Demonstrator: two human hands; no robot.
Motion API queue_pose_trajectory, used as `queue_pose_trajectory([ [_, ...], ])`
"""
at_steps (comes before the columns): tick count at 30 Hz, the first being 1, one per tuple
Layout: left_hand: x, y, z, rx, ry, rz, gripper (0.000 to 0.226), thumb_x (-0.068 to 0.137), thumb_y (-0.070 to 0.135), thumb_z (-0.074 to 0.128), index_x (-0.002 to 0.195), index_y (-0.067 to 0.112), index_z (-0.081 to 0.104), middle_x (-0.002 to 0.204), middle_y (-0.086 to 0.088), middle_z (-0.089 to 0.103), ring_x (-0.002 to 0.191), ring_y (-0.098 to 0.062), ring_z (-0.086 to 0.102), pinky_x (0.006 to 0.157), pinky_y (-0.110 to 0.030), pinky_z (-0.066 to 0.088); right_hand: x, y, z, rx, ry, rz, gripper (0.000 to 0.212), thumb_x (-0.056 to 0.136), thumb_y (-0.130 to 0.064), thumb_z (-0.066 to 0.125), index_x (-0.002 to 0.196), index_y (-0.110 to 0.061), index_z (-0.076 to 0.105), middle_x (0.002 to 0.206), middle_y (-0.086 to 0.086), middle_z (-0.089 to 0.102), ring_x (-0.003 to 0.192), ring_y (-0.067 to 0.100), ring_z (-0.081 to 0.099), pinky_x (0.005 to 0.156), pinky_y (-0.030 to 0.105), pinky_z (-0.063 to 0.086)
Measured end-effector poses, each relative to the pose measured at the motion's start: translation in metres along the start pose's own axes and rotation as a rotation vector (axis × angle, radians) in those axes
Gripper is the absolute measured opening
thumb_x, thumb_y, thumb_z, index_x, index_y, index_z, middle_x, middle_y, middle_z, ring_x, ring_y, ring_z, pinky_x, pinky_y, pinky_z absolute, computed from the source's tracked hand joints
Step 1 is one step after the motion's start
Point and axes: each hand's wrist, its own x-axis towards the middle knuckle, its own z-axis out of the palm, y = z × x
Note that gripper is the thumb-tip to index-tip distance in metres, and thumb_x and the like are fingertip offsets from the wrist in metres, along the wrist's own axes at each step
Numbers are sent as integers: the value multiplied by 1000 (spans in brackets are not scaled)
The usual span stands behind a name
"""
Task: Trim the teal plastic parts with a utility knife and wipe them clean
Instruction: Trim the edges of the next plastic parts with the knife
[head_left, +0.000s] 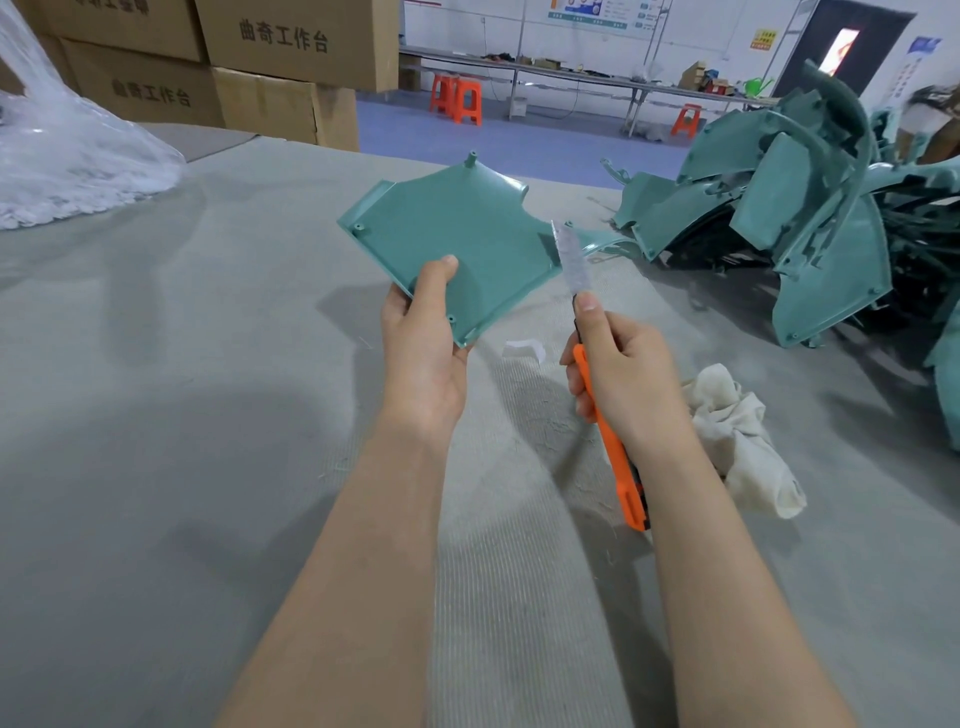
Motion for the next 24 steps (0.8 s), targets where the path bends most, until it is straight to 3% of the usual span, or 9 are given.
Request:
queue_pose_trajectory([
  [7,0,-1,-1,-6,11,-20,11,91,12,57,92,22,60,76,10,70,64,-3,67,54,-17,50,0,2,0,14,-39,-23,60,99,-50,42,74,3,53,51,0,51,42,13,46,40,22,40],
  [11,1,-1,0,-25,0,-22,10,92,11,56,92,20,59,71,10,71,63,-3,67,53,-17,50,0,3,0,27,-47,-16,59,99,-51,44,70,0,54,49,-2,50,42,13,45,40,22,39],
  [15,0,-7,2,31,0,-37,10,94,11,53,91,19,56,65,9,69,59,-5,66,56,-20,53,-6,1,17,-151,-185,-134,52,98,-49,46,61,-15,54,44,-6,49,41,14,47,49,31,42],
  [18,2,-5,-2,27,17,-41,8,96,13,50,94,16,57,61,10,67,58,-5,65,55,-20,52,-11,-1,27,-183,-233,-184,54,98,-51,45,61,-12,54,44,-5,50,40,12,47,49,30,44],
  [24,2,-3,-2,5,10,-51,8,92,12,57,94,20,58,71,9,70,62,-3,66,56,-18,52,-1,1,10,-22,-3,-86,50,98,-49,46,62,-16,55,45,-6,51,39,10,46,44,24,39],
])
